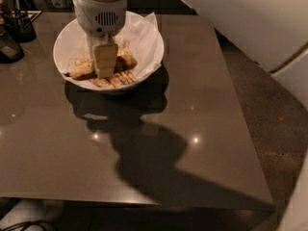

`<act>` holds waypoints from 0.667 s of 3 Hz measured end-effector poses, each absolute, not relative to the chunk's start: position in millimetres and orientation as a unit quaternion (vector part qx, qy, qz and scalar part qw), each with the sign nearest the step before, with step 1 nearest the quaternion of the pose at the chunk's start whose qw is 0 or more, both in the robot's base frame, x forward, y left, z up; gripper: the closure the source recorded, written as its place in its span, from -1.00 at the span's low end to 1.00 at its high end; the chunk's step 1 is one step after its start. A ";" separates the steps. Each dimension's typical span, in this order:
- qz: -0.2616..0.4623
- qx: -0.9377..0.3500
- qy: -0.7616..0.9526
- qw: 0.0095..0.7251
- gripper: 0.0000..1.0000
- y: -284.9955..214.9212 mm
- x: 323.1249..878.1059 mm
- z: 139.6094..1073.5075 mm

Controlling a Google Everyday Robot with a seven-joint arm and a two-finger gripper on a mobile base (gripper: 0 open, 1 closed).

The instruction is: Pick banana from white bowl

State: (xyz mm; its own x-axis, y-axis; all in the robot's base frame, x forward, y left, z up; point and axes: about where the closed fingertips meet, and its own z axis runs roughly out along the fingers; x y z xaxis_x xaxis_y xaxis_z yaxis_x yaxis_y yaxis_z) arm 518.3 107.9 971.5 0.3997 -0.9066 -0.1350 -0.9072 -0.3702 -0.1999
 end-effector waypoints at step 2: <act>0.022 -0.804 0.577 0.143 1.00 117.1 453.0 999.2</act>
Offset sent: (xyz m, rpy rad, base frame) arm -0.1148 -0.0103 0.0297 0.0189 0.1010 -0.1159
